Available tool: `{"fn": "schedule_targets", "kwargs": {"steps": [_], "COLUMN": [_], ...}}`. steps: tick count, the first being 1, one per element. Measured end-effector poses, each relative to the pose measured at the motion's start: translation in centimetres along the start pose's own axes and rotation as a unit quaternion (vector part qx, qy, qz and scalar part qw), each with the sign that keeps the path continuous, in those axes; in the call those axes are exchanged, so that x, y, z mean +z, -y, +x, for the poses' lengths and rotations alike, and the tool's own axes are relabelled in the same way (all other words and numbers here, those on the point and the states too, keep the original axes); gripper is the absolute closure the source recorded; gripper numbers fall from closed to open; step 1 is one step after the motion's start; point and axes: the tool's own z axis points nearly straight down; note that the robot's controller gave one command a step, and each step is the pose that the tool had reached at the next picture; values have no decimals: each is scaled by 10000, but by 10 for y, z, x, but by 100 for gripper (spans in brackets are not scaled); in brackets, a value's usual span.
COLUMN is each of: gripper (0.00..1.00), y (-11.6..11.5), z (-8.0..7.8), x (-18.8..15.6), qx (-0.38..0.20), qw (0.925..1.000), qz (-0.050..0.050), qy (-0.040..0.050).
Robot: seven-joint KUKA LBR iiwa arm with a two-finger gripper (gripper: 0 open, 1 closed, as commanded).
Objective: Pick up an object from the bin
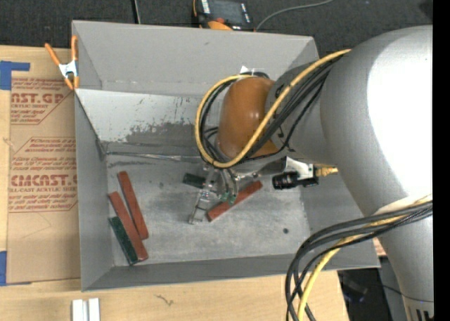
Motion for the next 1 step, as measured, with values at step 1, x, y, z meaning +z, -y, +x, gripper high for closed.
{"fn": "schedule_targets", "kwargs": {"steps": [1], "gripper": [100], "y": [0], "z": [-2], "x": [-5], "qx": [7], "qw": [10000], "qz": [-16], "qy": [30]}}
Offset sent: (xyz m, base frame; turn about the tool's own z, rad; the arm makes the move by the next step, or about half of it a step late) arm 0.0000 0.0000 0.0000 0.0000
